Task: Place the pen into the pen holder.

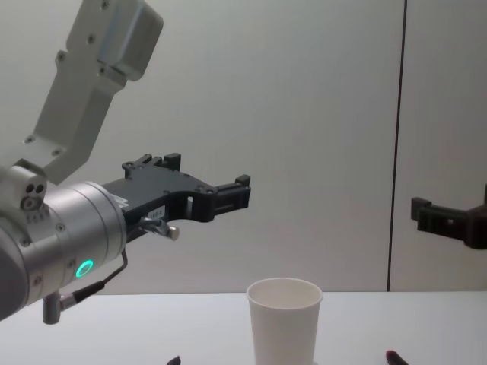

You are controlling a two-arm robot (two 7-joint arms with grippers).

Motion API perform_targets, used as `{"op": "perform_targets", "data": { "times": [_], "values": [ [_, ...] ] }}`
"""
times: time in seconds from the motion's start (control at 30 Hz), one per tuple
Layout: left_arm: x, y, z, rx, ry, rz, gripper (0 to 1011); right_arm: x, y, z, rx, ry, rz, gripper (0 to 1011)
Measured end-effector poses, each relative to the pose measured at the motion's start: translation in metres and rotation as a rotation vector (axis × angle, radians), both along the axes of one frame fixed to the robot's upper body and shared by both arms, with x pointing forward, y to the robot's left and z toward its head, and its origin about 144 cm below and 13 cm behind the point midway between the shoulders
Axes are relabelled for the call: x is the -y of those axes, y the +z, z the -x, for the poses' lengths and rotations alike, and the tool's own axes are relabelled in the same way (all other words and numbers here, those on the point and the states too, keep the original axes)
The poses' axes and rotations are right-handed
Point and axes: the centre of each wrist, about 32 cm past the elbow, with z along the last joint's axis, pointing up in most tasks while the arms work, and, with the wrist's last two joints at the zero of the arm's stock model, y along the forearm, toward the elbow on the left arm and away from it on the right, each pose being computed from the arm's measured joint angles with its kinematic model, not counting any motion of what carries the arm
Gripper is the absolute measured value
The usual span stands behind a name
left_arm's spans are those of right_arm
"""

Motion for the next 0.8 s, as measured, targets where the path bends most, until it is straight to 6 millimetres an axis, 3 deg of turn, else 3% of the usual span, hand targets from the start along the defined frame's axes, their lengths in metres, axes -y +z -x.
{"op": "perform_targets", "data": {
  "times": [0.33,0.8],
  "values": [
    [0.000,0.000,0.000,0.000,0.000,0.000,1004,-0.011,0.004,0.001,-0.058,-0.039,0.034,1002],
    [0.000,0.000,0.000,0.000,0.000,0.000,1004,-0.026,0.004,-0.018,-0.183,-0.106,0.083,1001]
  ]
}}
